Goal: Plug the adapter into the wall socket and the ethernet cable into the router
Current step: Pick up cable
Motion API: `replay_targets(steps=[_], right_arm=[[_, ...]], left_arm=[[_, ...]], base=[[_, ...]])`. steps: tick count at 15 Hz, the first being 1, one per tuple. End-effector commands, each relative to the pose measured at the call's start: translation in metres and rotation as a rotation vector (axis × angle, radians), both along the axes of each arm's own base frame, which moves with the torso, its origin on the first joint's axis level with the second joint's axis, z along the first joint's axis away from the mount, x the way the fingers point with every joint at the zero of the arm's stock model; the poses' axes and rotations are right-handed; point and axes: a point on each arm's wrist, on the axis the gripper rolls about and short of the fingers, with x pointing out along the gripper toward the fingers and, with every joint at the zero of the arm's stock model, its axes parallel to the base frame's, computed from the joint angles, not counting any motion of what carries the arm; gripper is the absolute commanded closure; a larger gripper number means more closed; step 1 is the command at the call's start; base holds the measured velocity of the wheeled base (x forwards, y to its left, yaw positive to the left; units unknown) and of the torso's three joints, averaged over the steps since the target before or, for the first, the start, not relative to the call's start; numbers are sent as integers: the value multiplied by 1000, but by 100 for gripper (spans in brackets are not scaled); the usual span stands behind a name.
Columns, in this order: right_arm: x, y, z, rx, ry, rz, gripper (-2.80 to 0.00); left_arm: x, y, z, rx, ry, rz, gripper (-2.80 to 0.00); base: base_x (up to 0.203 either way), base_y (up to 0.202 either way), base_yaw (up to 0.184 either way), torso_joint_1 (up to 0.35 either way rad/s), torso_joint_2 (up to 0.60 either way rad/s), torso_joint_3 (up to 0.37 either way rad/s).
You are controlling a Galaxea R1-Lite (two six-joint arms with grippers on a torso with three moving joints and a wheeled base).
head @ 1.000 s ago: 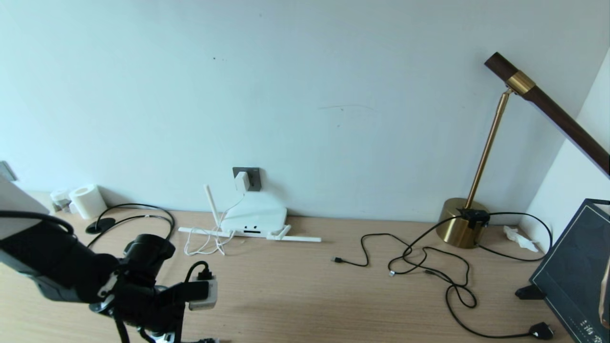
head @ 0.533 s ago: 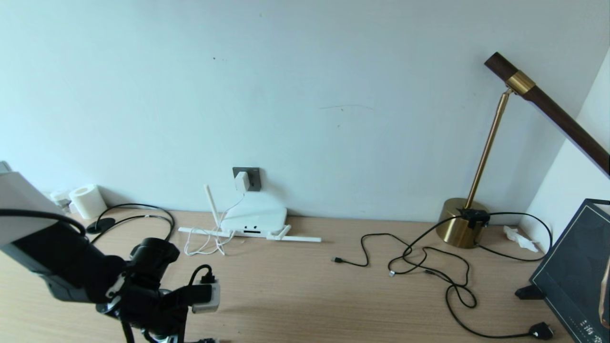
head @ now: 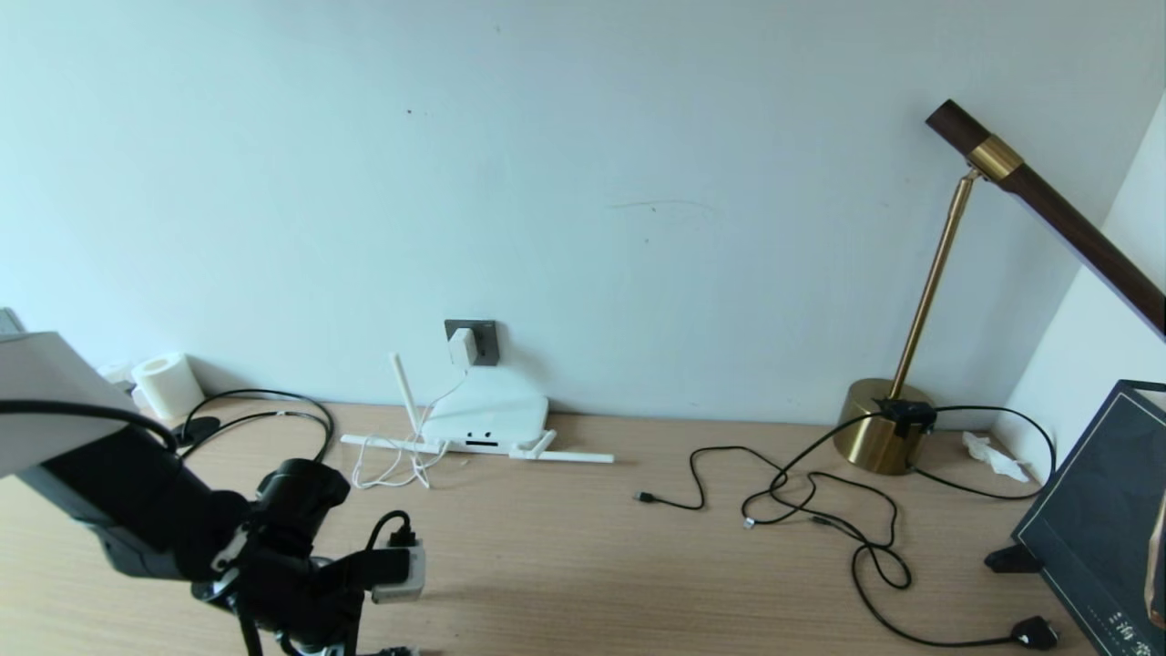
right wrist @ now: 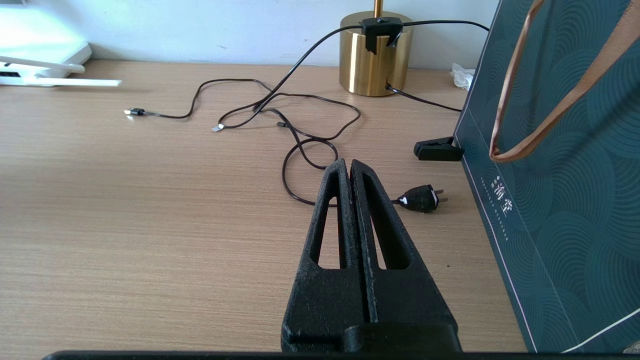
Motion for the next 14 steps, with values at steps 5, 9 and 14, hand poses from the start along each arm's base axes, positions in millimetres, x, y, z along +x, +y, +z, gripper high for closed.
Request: replay_targets(steps=[5,9,14], right_arm=[[0,0,0,0,0,0,0],[0,0,0,0,0,0,0],[0,0,0,0,0,0,0]], left_arm=[[1,0,-6,0,20,-7,0],[2,-1,-6,-23,19,-17,0],[-1,-1,-6,-26,26,-17,0]], base=[[0,0,0,0,0,0],[0,0,0,0,0,0],[0,0,0,0,0,0]])
